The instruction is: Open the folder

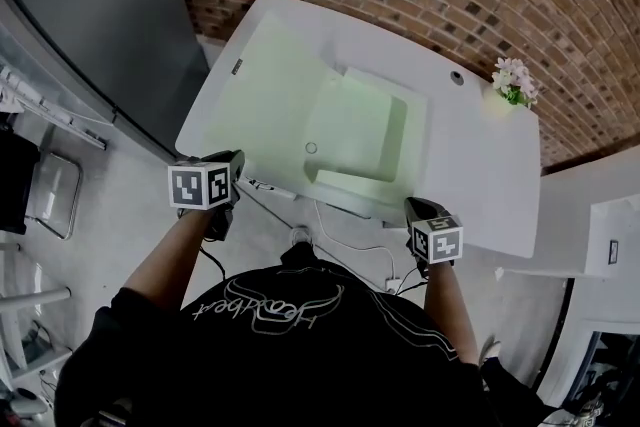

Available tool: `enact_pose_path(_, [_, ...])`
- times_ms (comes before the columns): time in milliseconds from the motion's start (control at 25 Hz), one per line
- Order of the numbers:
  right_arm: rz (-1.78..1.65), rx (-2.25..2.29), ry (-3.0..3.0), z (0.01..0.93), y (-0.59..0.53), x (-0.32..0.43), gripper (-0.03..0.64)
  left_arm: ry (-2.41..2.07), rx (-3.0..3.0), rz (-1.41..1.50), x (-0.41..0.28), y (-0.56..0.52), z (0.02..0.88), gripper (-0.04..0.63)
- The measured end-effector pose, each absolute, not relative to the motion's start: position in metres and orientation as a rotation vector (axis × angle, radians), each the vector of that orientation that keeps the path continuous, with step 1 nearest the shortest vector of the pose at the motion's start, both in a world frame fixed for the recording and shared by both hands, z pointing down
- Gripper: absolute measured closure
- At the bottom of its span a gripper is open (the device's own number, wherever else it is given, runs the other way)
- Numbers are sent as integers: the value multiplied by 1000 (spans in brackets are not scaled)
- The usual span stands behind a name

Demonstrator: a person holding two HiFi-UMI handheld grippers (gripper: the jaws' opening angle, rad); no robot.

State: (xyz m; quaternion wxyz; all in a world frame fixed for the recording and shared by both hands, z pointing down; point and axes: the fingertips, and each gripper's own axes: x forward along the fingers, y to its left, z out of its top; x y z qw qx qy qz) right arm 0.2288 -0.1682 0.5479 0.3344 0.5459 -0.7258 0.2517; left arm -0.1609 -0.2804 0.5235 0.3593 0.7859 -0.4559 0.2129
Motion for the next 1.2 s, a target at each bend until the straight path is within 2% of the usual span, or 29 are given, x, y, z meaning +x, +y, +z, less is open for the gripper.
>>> enact_pose_path(1200, [690,1443,-1969,545,-169,231,614,-1141,1740,365,-182,-290,585,566])
